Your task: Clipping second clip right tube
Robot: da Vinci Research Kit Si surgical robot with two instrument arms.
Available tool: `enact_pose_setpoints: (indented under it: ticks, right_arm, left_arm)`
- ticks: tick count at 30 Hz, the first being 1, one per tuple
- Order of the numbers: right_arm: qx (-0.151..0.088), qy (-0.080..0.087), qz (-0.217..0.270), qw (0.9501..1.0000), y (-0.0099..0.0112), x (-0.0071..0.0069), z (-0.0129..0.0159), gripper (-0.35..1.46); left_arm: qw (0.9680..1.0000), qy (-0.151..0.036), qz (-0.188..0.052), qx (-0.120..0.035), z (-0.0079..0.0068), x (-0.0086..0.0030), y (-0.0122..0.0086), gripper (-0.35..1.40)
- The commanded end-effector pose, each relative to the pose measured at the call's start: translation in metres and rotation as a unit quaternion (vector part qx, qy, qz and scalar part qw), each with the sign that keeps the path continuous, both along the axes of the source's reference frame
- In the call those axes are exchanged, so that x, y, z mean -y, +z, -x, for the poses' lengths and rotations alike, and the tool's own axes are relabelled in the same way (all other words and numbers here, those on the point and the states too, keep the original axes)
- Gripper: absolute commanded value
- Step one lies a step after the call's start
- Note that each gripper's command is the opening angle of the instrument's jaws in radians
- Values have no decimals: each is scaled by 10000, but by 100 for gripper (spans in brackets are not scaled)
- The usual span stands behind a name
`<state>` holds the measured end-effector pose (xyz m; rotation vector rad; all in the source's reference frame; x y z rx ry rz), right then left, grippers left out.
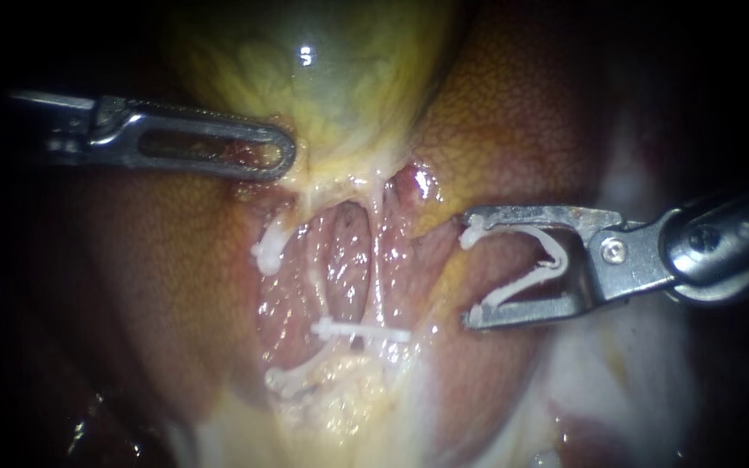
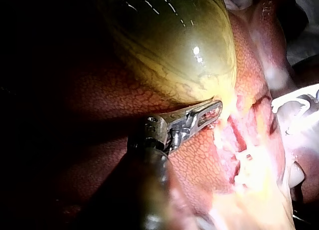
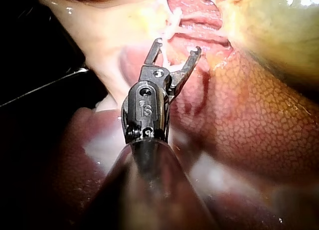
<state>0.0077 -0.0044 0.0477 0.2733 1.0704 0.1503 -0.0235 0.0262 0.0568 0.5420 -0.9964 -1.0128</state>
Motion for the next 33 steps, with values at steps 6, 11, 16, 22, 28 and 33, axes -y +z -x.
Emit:
enact_pose_setpoints:
  ticks: [6,11,16,22,28,33]
  right_arm:
    - [-14,-11,-8,10000,0,1,0,50]
    - [-11,-8,-8,10000,0,0,-2,50]
    - [-23,-42,-28,10000,0,1,-5,50]
    - [-204,29,-307,9993,3,1,-17,50]
    - [-341,309,-982,9941,13,3,-39,50]
    - [-306,454,-1328,9896,32,8,-56,50]
  left_arm:
    - [10000,28,-36,23,-10,-4,-11,-35]
    - [10000,-41,-69,-11,-33,-19,-40,-35]
    - [9998,-208,-58,22,-50,-30,-65,-35]
    - [9997,-230,-47,6,-49,-26,-64,-35]
    - [9997,-240,-37,-1,-47,-23,-63,-35]
    - [9997,-244,-36,-4,-46,-22,-63,-35]
